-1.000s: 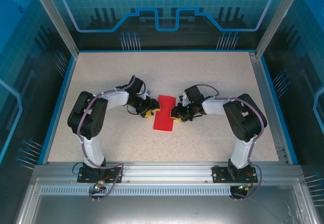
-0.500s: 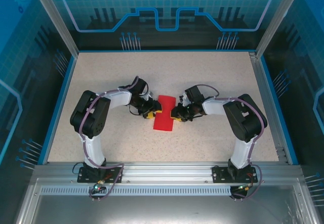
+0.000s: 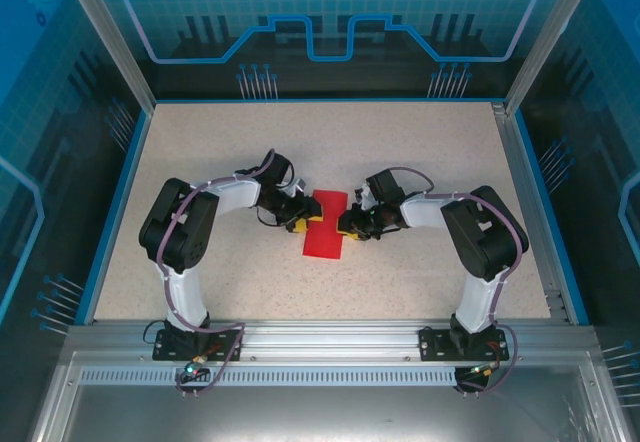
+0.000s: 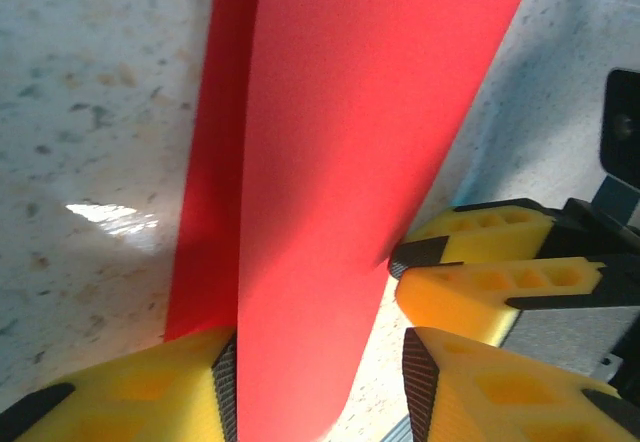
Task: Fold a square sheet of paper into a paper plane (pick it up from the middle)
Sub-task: Fold the triangle a second time at the center of the table.
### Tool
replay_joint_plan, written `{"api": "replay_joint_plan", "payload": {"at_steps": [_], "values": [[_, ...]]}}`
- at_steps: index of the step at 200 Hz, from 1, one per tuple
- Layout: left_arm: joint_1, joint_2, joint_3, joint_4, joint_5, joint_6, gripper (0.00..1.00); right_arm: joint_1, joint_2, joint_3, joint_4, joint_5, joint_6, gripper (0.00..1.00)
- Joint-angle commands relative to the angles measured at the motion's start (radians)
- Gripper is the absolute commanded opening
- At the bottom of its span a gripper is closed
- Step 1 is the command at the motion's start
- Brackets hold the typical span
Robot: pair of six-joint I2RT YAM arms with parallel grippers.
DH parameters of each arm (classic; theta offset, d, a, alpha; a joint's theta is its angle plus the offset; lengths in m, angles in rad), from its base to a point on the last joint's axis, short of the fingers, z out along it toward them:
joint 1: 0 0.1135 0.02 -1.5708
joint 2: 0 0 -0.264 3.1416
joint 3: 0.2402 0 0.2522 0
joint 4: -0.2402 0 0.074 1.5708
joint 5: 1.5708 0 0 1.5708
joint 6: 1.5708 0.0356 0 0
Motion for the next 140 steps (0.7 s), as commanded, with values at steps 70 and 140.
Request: {"api": "replay_joint_plan", "payload": {"at_steps": [70, 140], "values": [[0.047, 0.010, -0.057, 0.209, 0.143, -0.136, 0.33, 0.003, 0.064, -0.046, -0.021, 0.040, 0.042, 0.28], [0.055, 0.000, -0.088, 0.293, 0.183, -0.177, 0.41, 0.007, 0.043, -0.030, 0.013, 0.014, 0.059, 0.29]]}}
